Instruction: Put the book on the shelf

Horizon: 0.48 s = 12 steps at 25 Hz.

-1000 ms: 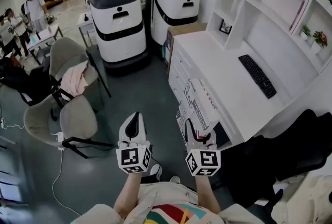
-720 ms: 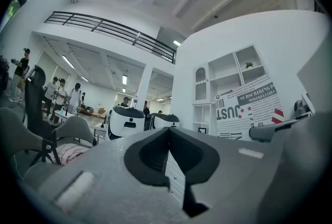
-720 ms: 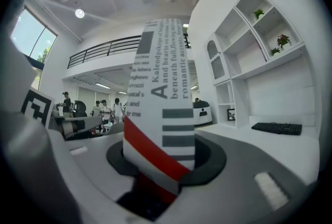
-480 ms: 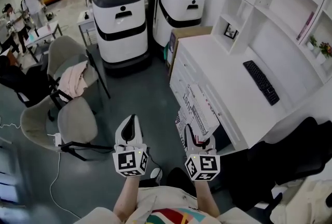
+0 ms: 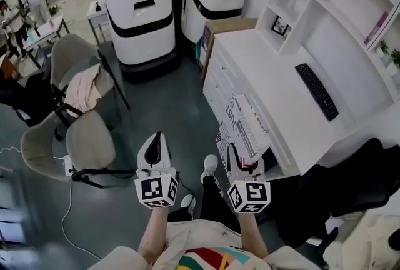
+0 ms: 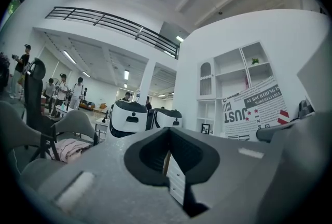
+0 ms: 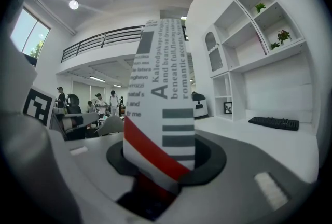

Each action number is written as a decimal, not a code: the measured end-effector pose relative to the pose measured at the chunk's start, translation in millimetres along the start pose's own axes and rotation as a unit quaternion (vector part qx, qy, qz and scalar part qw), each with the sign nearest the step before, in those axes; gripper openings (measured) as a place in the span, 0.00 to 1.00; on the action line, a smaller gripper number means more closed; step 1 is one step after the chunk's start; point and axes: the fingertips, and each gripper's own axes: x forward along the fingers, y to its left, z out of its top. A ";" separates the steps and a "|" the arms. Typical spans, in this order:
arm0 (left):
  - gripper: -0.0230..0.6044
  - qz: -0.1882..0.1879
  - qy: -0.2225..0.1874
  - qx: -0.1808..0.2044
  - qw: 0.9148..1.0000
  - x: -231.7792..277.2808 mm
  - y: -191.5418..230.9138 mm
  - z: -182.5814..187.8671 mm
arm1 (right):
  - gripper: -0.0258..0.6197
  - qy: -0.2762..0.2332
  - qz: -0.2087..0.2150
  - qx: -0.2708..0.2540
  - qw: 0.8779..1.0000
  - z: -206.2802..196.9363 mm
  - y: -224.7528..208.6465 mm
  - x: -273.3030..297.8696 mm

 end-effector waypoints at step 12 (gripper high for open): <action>0.04 -0.004 0.041 0.024 0.999 100.8 -49.9 -39.7 | 0.28 0.002 0.027 -0.035 0.999 -4.0 -65.6 77.5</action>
